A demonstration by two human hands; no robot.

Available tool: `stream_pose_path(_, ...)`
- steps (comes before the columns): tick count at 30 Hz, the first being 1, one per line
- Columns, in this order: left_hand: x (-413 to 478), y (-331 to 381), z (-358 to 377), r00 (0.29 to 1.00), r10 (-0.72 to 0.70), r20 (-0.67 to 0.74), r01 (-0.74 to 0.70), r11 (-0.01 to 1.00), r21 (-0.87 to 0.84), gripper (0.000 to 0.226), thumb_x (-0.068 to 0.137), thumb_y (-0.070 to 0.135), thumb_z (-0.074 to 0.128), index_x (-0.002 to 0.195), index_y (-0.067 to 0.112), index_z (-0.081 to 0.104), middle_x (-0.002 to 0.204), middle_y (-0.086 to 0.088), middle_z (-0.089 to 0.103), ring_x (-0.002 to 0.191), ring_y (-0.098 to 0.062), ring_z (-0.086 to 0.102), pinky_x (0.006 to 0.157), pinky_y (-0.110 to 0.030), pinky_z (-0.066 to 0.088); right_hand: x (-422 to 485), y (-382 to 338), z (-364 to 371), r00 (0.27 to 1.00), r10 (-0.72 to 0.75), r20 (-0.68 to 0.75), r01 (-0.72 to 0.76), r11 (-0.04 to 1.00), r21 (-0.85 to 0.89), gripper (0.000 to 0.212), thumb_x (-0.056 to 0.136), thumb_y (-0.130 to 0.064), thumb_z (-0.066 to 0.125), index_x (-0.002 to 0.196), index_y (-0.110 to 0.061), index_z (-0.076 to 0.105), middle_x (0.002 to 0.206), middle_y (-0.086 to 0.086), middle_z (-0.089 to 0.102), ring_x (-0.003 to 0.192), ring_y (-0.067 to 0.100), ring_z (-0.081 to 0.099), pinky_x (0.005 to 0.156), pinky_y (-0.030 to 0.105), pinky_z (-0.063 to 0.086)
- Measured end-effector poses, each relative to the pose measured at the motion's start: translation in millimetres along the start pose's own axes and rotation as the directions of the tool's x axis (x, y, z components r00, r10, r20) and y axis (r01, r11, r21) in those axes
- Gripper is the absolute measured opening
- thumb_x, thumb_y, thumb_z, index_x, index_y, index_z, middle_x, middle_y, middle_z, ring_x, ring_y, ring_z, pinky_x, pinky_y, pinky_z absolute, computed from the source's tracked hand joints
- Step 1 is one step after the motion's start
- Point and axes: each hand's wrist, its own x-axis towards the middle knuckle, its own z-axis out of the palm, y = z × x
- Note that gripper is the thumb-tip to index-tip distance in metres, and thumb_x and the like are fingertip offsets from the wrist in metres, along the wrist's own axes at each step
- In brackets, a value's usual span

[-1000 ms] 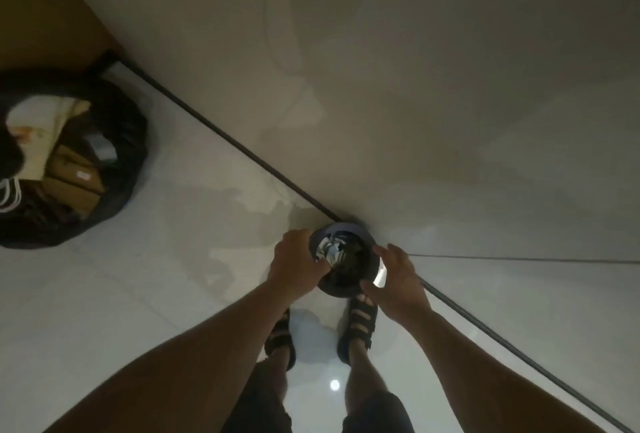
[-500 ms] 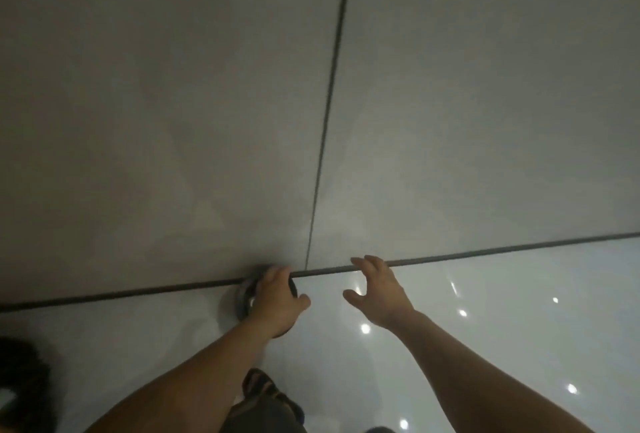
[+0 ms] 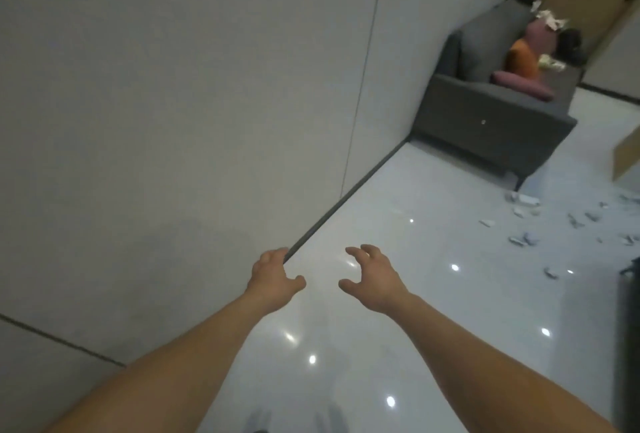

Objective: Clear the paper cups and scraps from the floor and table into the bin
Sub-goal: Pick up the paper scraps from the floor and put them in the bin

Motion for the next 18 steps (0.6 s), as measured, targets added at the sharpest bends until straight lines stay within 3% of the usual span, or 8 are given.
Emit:
stream_pose_path(10, 96.9, 168.2, 80.4, 0.930, 0.261, 0.259, -0.301, 0.945, 0.131, 0.077, 0.084, 0.041, 0.062, 0.148, 0.024, 0.023, 0.153, -0.002, 0.021, 0.140, -0.023, 0.021, 0.112, -0.038, 0.029, 16.0, 126.2, -73.0, 0.942, 0.302, -0.148, -0.281, 0.948, 0.146, 0.074, 0.088, -0.045, 0.061, 0.151, -0.029, 0.027, 0.159, 0.001, 0.015, 0.146, 0.020, 0.016, 0.114, 0.036, 0.030)
stream_pose_path(18, 201.9, 297.0, 125.5, 0.814, 0.414, 0.406, -0.474, 0.879, 0.055, 0.077, 0.085, 0.039, 0.062, 0.149, 0.022, 0.023, 0.152, -0.006, 0.024, 0.138, -0.026, 0.027, 0.109, -0.041, 0.033, 59.9, 201.7, -142.7, 0.807, 0.539, -0.241, -0.498, 0.841, 0.212, 0.074, 0.088, -0.044, 0.062, 0.151, -0.028, 0.027, 0.159, 0.002, 0.016, 0.145, 0.022, 0.018, 0.113, 0.036, 0.031)
